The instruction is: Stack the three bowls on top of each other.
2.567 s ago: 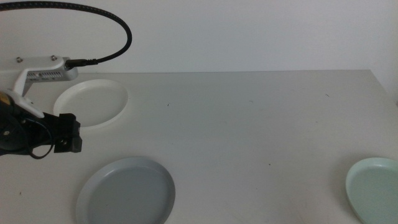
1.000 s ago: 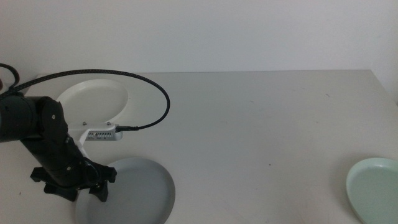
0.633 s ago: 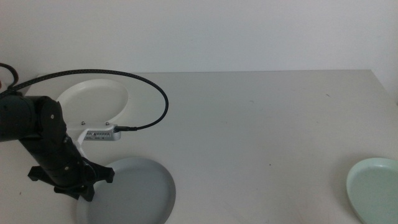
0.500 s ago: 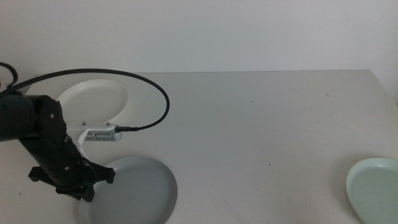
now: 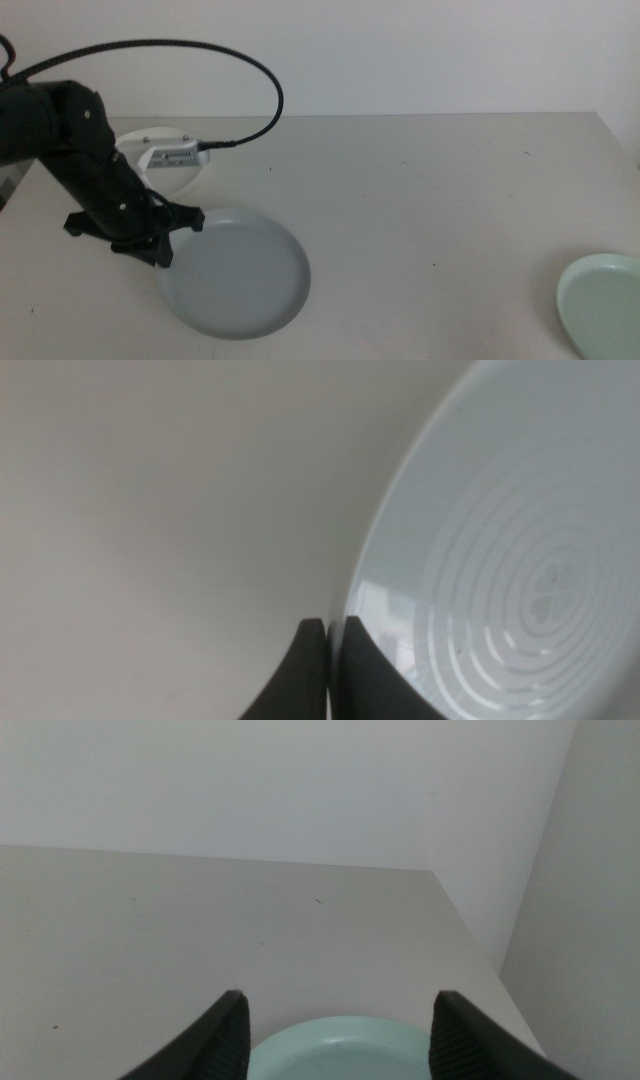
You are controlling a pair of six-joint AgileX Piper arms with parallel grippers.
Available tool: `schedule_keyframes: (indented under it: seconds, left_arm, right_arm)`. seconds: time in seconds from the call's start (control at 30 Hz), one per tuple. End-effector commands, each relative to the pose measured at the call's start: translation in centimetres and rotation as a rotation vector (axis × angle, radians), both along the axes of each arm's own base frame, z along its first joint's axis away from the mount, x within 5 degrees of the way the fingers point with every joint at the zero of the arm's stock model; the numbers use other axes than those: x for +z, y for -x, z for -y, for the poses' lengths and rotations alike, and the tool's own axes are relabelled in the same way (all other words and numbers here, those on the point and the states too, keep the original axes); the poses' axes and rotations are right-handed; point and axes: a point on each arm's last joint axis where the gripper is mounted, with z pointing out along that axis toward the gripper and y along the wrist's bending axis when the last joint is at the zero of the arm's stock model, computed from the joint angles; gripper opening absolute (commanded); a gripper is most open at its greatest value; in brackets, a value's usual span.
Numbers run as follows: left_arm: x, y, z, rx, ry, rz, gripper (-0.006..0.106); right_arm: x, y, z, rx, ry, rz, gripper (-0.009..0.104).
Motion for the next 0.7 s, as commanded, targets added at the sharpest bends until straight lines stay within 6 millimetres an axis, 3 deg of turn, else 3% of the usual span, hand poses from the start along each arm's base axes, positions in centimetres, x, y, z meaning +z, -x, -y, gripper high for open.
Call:
schedule_keyframes:
  seconds: [0.0,0.3,0.47,0.67]
  left_arm:
    - [3.8,-0.7,1.5,0.01,0.057,0.095,0.0]
    - [6.2,-4.9,6.6,-0.056,0.097,0.134,0.0]
    - [5.8,-6.9,9.5,-0.105,0.114,0.149,0.0]
    - [4.5,-8.8,11.5,-0.115,0.15,0.139,0.0]
  right_arm:
    - [1.1,0.2,-0.1,0.011,0.023,0.113,0.046]
    - [1.1,0.2,-0.1,0.011,0.023,0.113,0.046]
    - [1.1,0.2,-0.1,0.011,0.023,0.113,0.046]
    - [1.1,0.2,-0.1,0.011,0.023,0.113,0.046]
